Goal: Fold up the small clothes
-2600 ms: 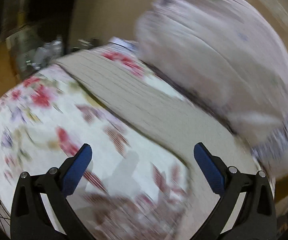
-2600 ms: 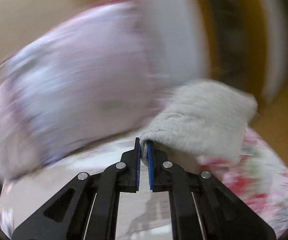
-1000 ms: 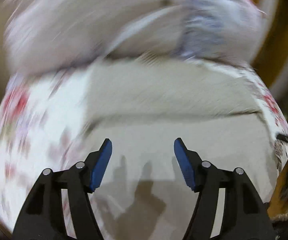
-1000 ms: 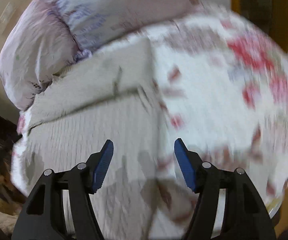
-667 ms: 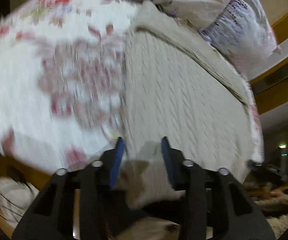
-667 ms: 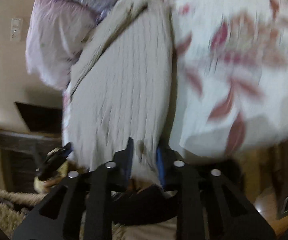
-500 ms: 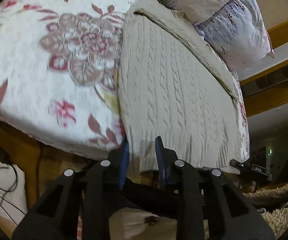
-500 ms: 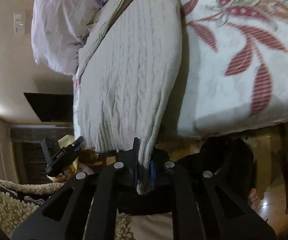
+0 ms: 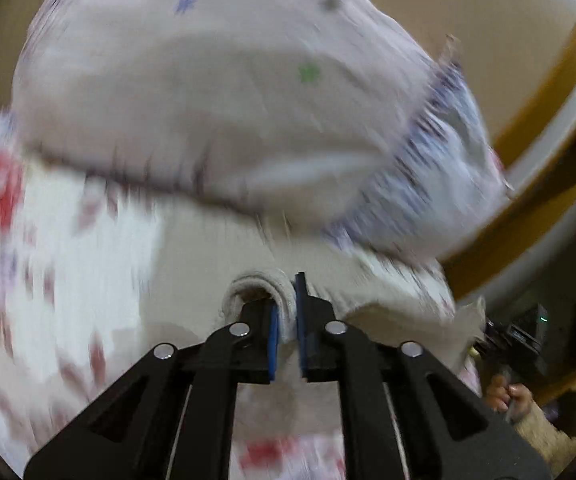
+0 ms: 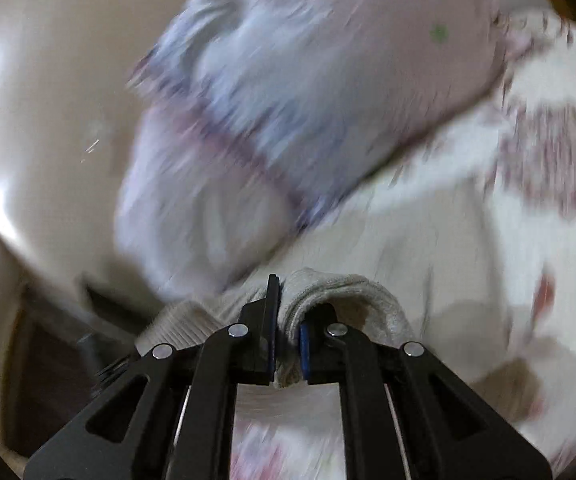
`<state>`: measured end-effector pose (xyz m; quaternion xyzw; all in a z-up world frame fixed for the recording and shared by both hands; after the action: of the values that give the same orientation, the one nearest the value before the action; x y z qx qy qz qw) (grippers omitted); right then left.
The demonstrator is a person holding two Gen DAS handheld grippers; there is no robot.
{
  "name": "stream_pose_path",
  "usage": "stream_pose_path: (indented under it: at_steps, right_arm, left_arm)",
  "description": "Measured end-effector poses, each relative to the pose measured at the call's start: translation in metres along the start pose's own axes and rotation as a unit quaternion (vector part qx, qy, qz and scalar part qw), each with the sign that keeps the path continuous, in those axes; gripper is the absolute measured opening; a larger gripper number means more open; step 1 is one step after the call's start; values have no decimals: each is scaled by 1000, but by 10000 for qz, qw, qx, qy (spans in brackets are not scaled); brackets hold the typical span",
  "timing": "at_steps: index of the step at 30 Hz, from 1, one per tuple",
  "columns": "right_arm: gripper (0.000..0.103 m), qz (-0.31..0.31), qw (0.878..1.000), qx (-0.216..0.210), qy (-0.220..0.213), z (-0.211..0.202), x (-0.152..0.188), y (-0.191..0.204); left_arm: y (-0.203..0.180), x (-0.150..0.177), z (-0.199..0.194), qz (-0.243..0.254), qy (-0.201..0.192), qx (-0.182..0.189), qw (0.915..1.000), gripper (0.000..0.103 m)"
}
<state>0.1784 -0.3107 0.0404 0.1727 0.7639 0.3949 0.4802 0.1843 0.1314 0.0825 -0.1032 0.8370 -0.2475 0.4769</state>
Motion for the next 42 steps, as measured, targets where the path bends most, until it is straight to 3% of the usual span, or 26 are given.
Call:
stream_pose_path:
  at_steps: [1, 2, 3, 5, 8, 13, 14, 16, 18, 19, 22, 25, 29, 32, 33, 34, 35, 36, 37, 39, 42]
  right_arm:
    - [33, 26, 9997, 234, -19, 16, -6, -6]
    - [61, 39, 9978, 656, 20, 30, -10, -17]
    - [66, 105, 9954, 954, 29, 35, -9, -23]
    - [70, 283, 9959, 862, 22, 30, 1, -30]
    - [74, -104, 9946, 1005, 213, 22, 16, -41]
    - [74, 173, 9931, 1038, 509, 19, 33, -59]
    - [74, 193, 9933, 1013, 524, 19, 33, -60]
    - [74, 212, 9936, 961, 561, 17, 35, -61]
    - [74, 225, 9938, 897, 613, 16, 33, -62]
    - [74, 218, 9940, 876, 618, 13, 31, -62]
    - [74, 85, 9950, 878, 460, -2, 20, -62]
    - [74, -65, 9951, 973, 145, -23, 3, -68]
    - [74, -87, 9926, 1195, -188, -36, -22, -82]
    - [81, 48, 9921, 1251, -105, -28, -35, -93]
    - [83, 174, 9923, 1229, -25, -24, -37, -97]
    - [89, 280, 9925, 1191, 60, -22, -38, -101]
    - [94, 426, 9923, 1143, 204, -17, -38, -105]
    - [94, 527, 9921, 1087, 349, -12, -36, -109]
    - [94, 642, 9905, 1069, 585, -2, -32, -113]
    - [94, 768, 9862, 1072, 1001, 16, -22, -118]
    - [94, 710, 9794, 1106, 1531, 44, -5, -119]
  left_arm:
    - [4, -6, 14, 51, 49, -194, 9998, 42]
    - [11, -9, 26, 105, 146, -455, 9988, 58]
    - [21, -8, 35, 140, 278, -800, 9963, 74]
    - [41, 4, 39, 29, 528, -798, 9954, 76]
    - [62, 26, 41, -72, 859, -811, 9930, 76]
    - [79, 60, 65, -565, 1290, -616, 9881, 69]
    - [76, 60, 67, -549, 1130, -528, 9907, 64]
    - [78, 64, 70, -843, 1138, -575, 9882, 21]
    - [74, 65, 71, -1325, 1122, -369, 9841, 16]
    - [67, 63, 69, -1333, 1064, -280, 9850, 15]
    - [7, 49, 65, -1139, 854, 389, 9891, 14]
    - [-80, 46, 81, -1046, 866, 1394, 9809, 14]
    - [-203, 87, 149, -1267, 1490, 2411, 9506, 20]
    - [-243, 108, 176, -1487, 1888, 2767, 9304, 23]
    - [-243, 107, 173, -1434, 1792, 2693, 9353, 34]
    - [-239, 104, 168, -1259, 1637, 2564, 9442, 56]
    - [-228, 99, 159, -950, 1416, 2269, 9589, 69]
    - [-210, 92, 152, -516, 1147, 1737, 9767, 81]
    - [-195, 90, 148, -228, 1056, 1352, 9849, 82]
    - [-166, 92, 150, 176, 1227, 566, 9907, 86]
    - [-139, 118, 165, 238, 1869, 30, 9821, 88]
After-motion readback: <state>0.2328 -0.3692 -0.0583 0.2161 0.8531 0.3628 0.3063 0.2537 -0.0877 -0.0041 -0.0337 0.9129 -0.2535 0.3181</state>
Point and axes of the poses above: each gripper's, at about its wrist camera, not at the fingertips, and z roughly the way its jaws point, y to its left, x to its underside, the point moved 4 cm from there along z, roughly the way its jaws point, and after that the axes turned 14 degrees about -y, right-handed, at the moved point
